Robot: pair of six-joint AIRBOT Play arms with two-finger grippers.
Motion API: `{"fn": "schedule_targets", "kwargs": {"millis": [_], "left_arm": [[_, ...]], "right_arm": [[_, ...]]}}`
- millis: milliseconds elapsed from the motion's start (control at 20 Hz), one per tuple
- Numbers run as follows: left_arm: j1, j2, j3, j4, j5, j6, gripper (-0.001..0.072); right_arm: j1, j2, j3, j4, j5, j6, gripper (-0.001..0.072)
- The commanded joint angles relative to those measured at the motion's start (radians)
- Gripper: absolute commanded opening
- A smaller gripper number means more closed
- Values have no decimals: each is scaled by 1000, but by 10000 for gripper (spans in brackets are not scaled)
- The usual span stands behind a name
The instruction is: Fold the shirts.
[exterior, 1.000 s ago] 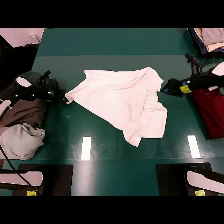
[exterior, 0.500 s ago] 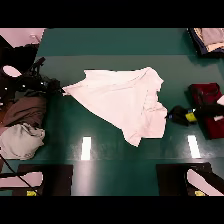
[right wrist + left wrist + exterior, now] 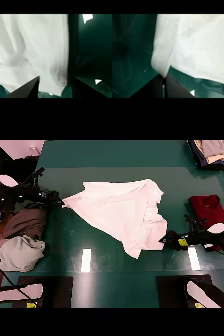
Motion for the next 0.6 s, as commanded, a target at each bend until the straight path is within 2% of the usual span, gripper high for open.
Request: {"fn": "schedule_targets", "kwargs": {"millis": [0, 200, 250, 300, 400, 550], "left_arm": [[1, 1, 1, 0, -8, -10, 23], [1, 1, 2, 1, -34, -13, 23], [1, 1, 1, 1, -47, -13, 23], [1, 1, 1, 1, -56, -13, 23], [1, 1, 1, 1, -68, -13, 23], [3, 29, 6, 1, -62, -45, 22]], "right_arm": [[51, 2, 0, 40, -48, -12, 436], [125, 2, 0, 38, -25, -11, 427], [135, 2, 0, 38, -8, -11, 384], [143, 2, 0, 38, 6, -11, 224], [146, 3, 0, 38, 8, -12, 41], [141, 3, 47, 38, 12, -12, 18]]}}
